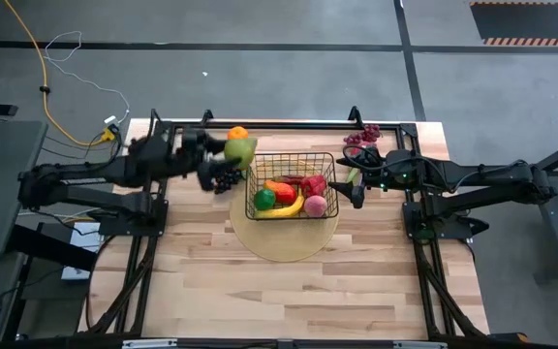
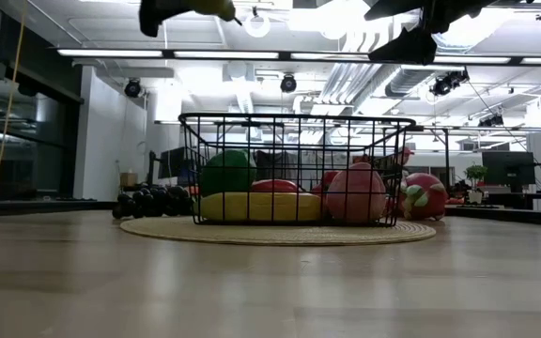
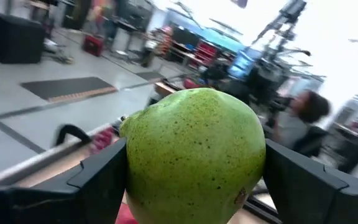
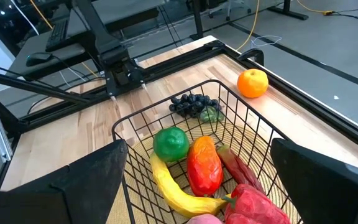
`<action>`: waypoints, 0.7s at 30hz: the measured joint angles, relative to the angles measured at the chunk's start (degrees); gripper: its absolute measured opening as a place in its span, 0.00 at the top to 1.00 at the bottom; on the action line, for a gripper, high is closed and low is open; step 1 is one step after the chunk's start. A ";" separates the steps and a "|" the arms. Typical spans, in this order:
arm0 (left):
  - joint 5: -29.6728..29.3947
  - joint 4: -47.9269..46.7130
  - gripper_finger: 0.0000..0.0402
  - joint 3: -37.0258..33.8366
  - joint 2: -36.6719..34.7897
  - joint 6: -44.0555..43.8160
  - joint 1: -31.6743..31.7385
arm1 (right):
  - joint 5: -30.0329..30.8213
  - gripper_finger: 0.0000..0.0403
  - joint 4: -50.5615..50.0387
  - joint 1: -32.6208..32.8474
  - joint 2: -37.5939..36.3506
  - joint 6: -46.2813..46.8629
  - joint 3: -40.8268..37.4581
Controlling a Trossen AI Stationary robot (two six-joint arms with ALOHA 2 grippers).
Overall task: Build produce basket
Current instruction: Put the pear into the wire basket
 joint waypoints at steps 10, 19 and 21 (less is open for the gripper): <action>-9.50 1.07 0.22 -2.85 -1.67 3.35 -11.93 | -0.01 0.04 -0.12 0.00 0.00 0.00 0.00; -9.91 0.97 0.22 -2.85 -1.67 5.70 -12.19 | -0.01 0.04 -0.19 0.00 0.00 0.00 0.00; -9.87 0.96 0.22 -2.85 -1.67 6.23 -12.19 | -0.01 0.04 -0.17 -0.01 0.00 0.00 0.00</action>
